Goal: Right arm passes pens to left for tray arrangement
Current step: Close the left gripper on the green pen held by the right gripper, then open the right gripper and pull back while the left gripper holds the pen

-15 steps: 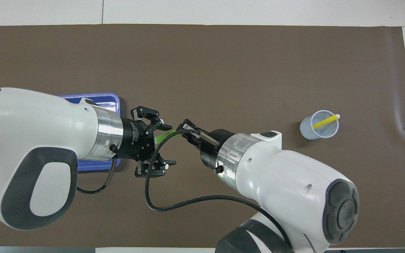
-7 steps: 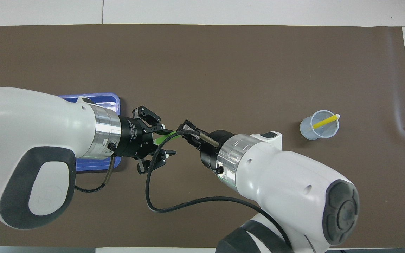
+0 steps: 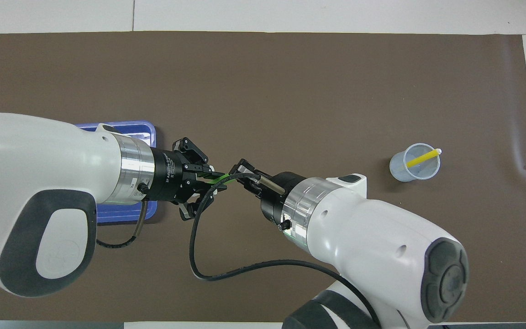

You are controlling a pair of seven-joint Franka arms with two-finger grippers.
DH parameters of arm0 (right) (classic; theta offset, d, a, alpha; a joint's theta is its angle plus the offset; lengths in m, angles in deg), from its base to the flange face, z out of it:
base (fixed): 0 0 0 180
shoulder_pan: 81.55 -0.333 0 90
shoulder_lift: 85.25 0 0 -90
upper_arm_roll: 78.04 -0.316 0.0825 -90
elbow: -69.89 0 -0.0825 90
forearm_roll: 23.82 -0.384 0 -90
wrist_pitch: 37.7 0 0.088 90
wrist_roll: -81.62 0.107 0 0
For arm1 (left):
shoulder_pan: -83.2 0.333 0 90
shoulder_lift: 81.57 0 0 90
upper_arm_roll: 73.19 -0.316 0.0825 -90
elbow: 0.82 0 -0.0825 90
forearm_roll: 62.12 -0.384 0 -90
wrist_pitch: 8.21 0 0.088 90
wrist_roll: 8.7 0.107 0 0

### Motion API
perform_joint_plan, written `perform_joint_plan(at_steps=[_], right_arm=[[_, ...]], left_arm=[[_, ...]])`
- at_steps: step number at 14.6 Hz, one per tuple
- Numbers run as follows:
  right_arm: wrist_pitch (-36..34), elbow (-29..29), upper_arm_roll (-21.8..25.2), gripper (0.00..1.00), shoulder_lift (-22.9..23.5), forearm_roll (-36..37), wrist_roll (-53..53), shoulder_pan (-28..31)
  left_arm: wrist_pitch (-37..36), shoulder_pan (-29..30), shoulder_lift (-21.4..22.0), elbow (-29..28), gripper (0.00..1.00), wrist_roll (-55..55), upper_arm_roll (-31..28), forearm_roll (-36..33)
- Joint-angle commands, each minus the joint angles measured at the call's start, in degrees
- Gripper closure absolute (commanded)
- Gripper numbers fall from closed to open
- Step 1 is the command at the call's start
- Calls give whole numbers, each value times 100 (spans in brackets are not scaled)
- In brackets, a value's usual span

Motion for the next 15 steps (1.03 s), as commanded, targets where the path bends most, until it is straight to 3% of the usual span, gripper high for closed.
perform_joint_plan(at_steps=[1,3,5,6,7,8,9,10,12,15], right_arm=[[91,-68,-4,100,-56,-118,-38,41],[47,-59,-4,97,-48,-144,-29,50],[3,-50,-4,85,-48,-153,-29,41],[3,-33,-4,59,-48,-153,-29,50],[-49,-24,5,42,-48,-144,-38,67],[-171,-6,14,35,-56,-144,-38,85],[-364,29,49,6,-74,-144,-90,102],[-601,99,66,0,-100,-144,-256,190],[-1233,274,75,0,-135,-127,-651,435],[-2008,398,84,0,-179,-83,-2528,1076]], left_arm=[[27,-9,185,-178,100,-55,11,-27],[63,18,167,-152,100,-64,11,-27],[63,35,167,-134,100,-64,3,-27],[71,44,158,-134,100,-64,3,-27],[106,53,158,-134,100,-64,3,-27],[107,53,150,-134,100,-64,-6,-27],[115,53,149,-134,100,-64,-15,-27],[124,62,149,-134,100,-64,-15,-27],[151,149,141,-134,100,-29,-15,-27],[247,395,132,-143,100,539,-15,-27]])
